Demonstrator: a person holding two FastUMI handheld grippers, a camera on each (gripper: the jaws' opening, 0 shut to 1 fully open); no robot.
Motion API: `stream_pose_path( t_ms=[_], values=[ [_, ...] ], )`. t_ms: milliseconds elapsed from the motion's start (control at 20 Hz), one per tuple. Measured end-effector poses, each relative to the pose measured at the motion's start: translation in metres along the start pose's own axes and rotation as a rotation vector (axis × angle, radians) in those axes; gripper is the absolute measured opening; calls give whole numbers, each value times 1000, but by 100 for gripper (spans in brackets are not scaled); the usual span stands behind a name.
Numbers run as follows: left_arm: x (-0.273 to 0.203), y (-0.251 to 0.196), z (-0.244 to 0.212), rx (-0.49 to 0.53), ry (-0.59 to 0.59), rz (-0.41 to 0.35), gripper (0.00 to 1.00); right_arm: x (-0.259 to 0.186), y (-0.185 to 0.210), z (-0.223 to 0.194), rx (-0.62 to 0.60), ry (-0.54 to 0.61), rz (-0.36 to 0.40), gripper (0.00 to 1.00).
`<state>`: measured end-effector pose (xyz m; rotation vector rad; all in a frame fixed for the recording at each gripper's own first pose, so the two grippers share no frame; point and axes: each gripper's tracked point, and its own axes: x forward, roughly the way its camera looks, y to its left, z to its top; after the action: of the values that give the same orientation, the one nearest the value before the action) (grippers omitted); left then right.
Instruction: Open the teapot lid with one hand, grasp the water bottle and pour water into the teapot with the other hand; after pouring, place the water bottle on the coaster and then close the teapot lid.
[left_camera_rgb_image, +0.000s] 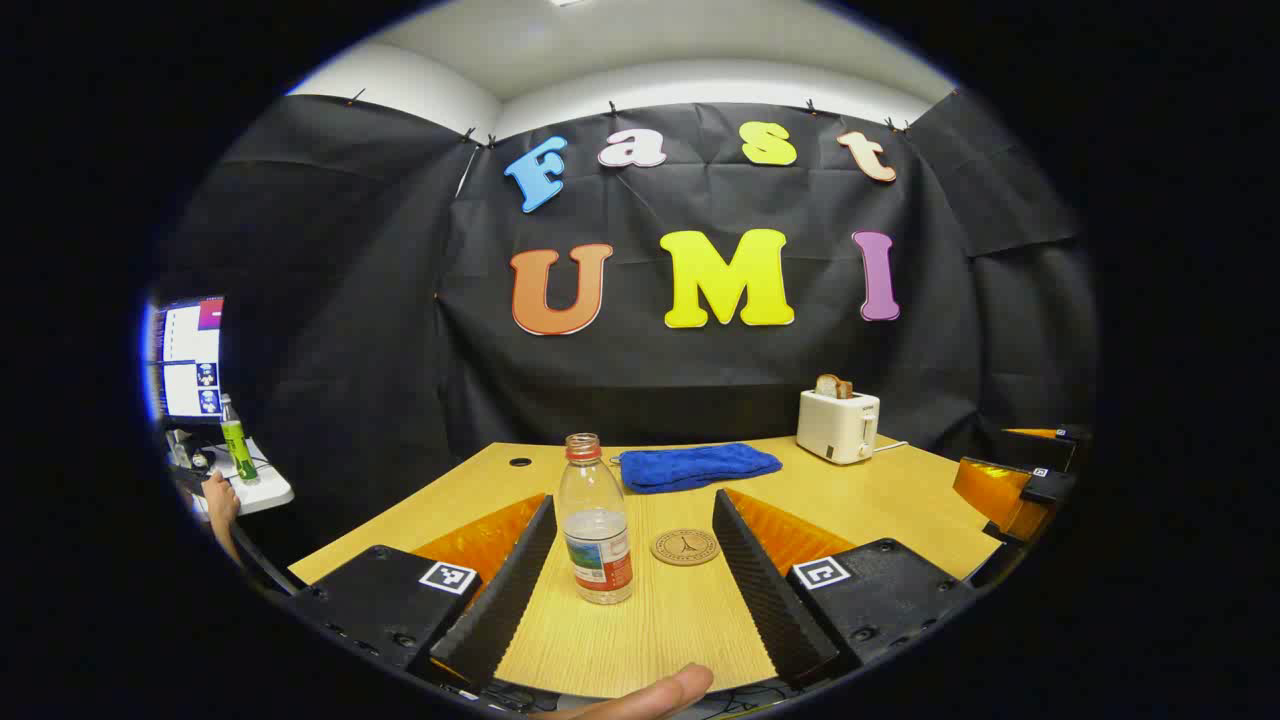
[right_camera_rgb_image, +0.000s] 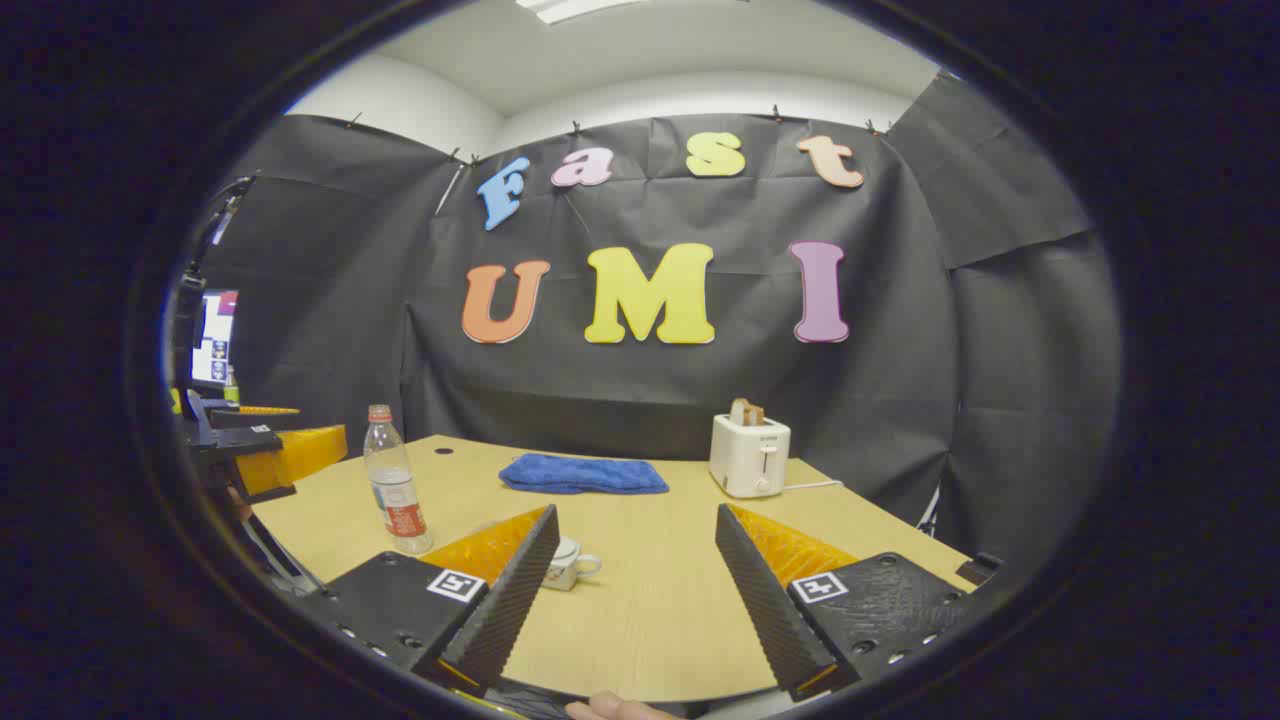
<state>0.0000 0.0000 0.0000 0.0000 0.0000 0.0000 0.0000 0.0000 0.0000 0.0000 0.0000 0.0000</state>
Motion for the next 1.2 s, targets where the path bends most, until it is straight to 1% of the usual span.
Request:
stream_pose_path(
  t_ms=[50, 100, 150, 350, 400, 450, 500, 550, 600, 750, 800, 850, 1100, 1200],
  values=[
    [0, 2, 0, 5, 0, 6, 98, 2, 2, -1, 0, 4, 4, 95],
    [0, 1, 0, 15, 1, 5, 98, 2, 5, -4, -2, 9, 11, 95],
    [0, 0, -3, 26, 7, 3, 98, 2, 6, -5, -5, 14, 14, 97],
    [5, 0, -12, 59, 31, 11, 98, 4, 5, -6, 2, 15, 17, 97],
    [5, 0, -14, 64, 38, 15, 99, 5, 3, -7, 3, 18, 14, 95],
    [6, 0, -16, 65, 46, 17, 99, 6, 2, -9, 5, 24, 12, 95],
    [6, -1, -16, 65, 47, 17, 99, 8, 1, -12, 9, 32, 12, 97],
    [7, -1, -16, 65, 49, 17, 99, 9, 0, -14, 12, 40, 10, 97],
    [7, -1, -18, 63, 49, 17, 99, 10, 0, -17, 12, 46, 7, 95],
    [9, 2, -18, 54, 50, 19, 99, 15, -1, -22, -1, 58, 4, 95],
    [8, 5, -17, 51, 47, 22, 99, 16, -1, -26, -4, 62, 2, 97],
    [10, 7, -18, 47, 47, 25, 99, 19, 0, -29, 0, 66, 1, 97],
    [16, 16, -22, 35, 49, 35, 99, 47, 8, -51, 8, 119, -1, 97],
    [18, 17, -27, 20, 63, 39, 99, 61, 12, -55, 17, 127, -3, 95]
  ],
)
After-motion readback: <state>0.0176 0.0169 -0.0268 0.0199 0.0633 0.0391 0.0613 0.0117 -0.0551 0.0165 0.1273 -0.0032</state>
